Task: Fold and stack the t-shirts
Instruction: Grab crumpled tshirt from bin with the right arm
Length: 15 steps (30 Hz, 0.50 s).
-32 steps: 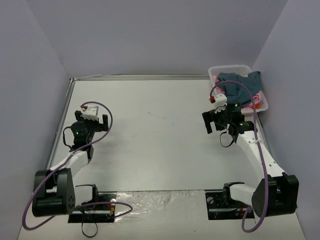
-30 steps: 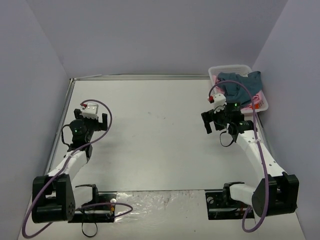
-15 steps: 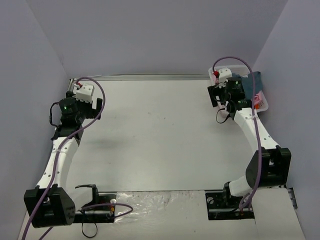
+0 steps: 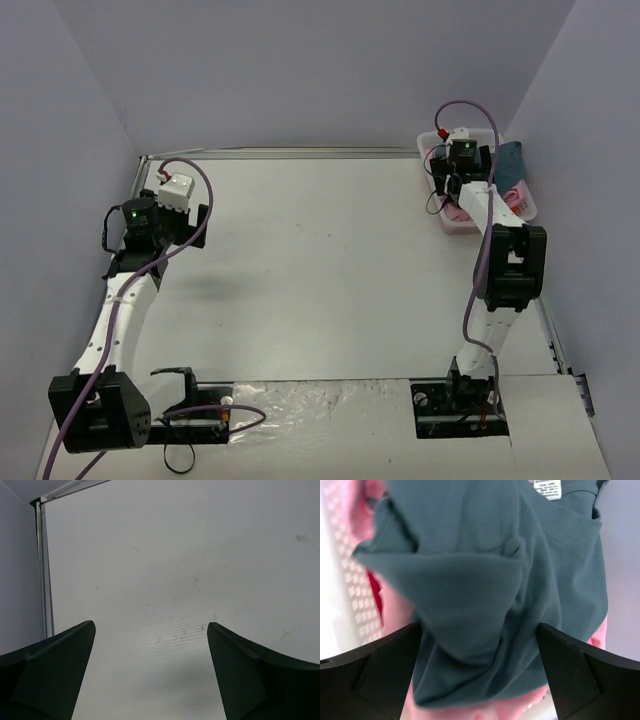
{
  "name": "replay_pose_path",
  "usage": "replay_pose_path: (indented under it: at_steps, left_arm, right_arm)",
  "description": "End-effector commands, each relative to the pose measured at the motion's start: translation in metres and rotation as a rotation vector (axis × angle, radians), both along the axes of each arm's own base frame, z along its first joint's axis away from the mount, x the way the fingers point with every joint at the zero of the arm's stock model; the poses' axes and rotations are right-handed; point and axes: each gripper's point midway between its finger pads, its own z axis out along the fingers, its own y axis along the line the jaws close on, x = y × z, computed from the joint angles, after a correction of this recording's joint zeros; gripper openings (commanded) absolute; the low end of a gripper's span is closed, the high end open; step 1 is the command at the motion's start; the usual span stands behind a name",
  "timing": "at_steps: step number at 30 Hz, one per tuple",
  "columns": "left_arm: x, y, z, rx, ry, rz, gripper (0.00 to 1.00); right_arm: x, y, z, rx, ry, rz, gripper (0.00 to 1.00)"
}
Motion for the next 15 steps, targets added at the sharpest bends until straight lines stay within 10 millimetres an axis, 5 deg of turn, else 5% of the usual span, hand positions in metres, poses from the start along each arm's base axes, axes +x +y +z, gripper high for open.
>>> replay_pose_path:
  at_steps: [1,2,3,6,7,10,15]
  left_arm:
    - [-0.001,-0.006,0.004,-0.006,-0.011,-0.033,0.94]
    - [0.0,-0.006,0.001,-0.007,-0.002,-0.037,0.94]
    - [0.0,-0.007,-0.001,-0.007,0.004,-0.038,0.94]
    - [0.002,-0.008,-0.007,-0.011,0.027,-0.047,0.94]
    - [0.003,-0.009,-0.011,-0.016,0.037,-0.049,0.94]
    - [0.004,-0.011,-0.014,-0.019,0.05,-0.063,0.94]
    - [0.003,-0.014,-0.017,-0.029,0.064,-0.081,0.94]
  right_arm:
    - [0.018,-0.026,0.025,-0.014,-0.089,-0.08,0.93]
    - [0.02,-0.028,0.016,-0.012,-0.07,-0.084,0.88]
    - [0.022,-0.029,0.017,-0.015,-0.073,-0.089,0.66]
    - [0.022,-0.031,0.012,-0.005,-0.065,-0.091,0.24]
    - [0.021,-0.031,0.013,0.003,-0.069,-0.094,0.0]
    - [0.018,-0.025,0.016,0.034,-0.079,-0.082,0.0]
    - [0.009,-0.009,0.057,0.066,-0.174,-0.095,0.0]
